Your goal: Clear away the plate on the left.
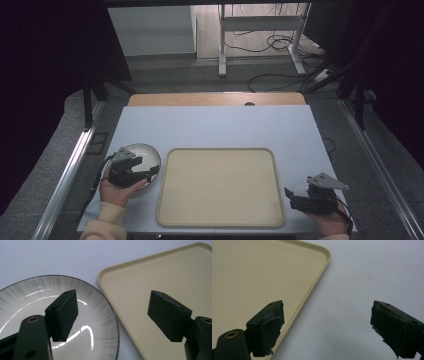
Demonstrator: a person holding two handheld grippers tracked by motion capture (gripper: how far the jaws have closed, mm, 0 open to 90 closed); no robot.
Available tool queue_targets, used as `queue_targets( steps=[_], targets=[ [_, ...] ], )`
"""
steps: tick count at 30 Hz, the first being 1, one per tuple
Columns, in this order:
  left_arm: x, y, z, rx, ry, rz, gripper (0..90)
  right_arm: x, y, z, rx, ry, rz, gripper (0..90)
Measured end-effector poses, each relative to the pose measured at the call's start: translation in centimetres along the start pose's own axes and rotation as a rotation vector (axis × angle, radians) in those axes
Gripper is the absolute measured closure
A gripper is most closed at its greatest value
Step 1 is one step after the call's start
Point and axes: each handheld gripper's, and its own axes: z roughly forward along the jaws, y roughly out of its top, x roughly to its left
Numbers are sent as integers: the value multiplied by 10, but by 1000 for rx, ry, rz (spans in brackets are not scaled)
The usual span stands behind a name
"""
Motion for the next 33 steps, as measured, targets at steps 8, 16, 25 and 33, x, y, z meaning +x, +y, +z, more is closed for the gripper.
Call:
queue_targets(
  steps=[8, 16, 25, 33],
  targets=[
    [19, 3, -7, -14, 7, -39, 236, 0, -1, 2, 13, 3, -7, 122],
    [36, 3, -16, -29, 32, -70, 236, 0, -1, 2, 15, -5, -10, 125],
    [49, -1, -15, -19, 41, -104, 237, 0, -1, 2, 18, -12, -17, 127],
    [74, -8, -16, 1, 33, -156, 248, 1, -1, 3, 33, -11, -32, 128]
  ],
)
